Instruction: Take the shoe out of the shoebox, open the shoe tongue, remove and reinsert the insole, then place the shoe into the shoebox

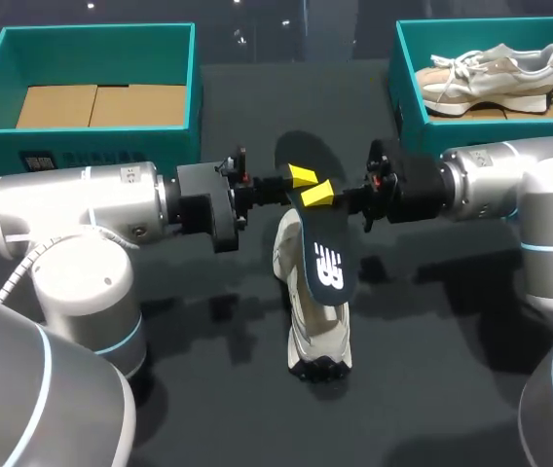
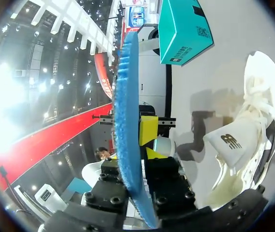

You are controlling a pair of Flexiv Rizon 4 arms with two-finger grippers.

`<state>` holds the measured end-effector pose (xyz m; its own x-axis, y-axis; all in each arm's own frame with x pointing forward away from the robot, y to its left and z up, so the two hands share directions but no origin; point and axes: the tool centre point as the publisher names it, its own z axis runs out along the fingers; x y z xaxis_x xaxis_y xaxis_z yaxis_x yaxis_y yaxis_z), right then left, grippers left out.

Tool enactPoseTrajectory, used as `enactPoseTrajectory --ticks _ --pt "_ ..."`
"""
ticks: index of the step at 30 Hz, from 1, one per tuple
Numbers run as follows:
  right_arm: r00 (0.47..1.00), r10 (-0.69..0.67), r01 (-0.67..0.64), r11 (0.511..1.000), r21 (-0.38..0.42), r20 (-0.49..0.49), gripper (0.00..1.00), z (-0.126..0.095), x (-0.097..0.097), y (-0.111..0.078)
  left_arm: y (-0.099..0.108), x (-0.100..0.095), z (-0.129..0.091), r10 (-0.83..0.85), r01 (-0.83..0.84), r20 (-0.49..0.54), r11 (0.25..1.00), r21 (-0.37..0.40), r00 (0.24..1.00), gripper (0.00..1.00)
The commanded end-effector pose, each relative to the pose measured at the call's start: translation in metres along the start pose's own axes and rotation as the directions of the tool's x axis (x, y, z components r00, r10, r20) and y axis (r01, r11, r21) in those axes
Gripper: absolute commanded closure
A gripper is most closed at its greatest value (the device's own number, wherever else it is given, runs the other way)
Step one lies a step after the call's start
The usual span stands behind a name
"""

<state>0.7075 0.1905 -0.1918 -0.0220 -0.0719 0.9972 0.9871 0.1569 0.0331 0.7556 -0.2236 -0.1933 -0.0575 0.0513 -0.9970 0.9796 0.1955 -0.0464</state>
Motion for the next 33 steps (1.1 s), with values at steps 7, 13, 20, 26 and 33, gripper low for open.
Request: enactPoseTrajectory --ticks 7,13,20,26,33 --pt "0.989 -0.120 0.124 0.991 -0.043 0.088 0.00 -0.053 0.003 -0.011 -0.006 -0.007 -0.028 -0.024 0.024 -0.013 0.999 -0.023 1.000 1.00" --pt "0.971 -0.191 0.193 0.981 0.000 0.144 0.00 -0.072 0.005 -0.012 -0.013 -0.012 -0.046 -0.035 0.034 -0.030 0.999 -0.036 0.999 1.00" --pt "0.971 -0.191 0.193 0.981 0.000 0.144 0.00 -0.072 0.005 -0.012 -0.029 -0.009 -0.060 -0.036 0.033 -0.057 0.998 -0.047 0.998 1.00" --pt "0.909 -0.336 0.321 0.942 0.101 0.246 0.00 -0.087 0.009 -0.012 -0.038 -0.007 -0.071 -0.076 0.073 -0.078 0.997 -0.032 0.994 1.00" --pt "0.797 -0.242 0.229 0.969 0.093 0.553 0.00 -0.105 0.000 -0.012 -0.041 -0.011 -0.076 -0.092 0.089 -0.087 0.995 -0.036 0.992 1.00"
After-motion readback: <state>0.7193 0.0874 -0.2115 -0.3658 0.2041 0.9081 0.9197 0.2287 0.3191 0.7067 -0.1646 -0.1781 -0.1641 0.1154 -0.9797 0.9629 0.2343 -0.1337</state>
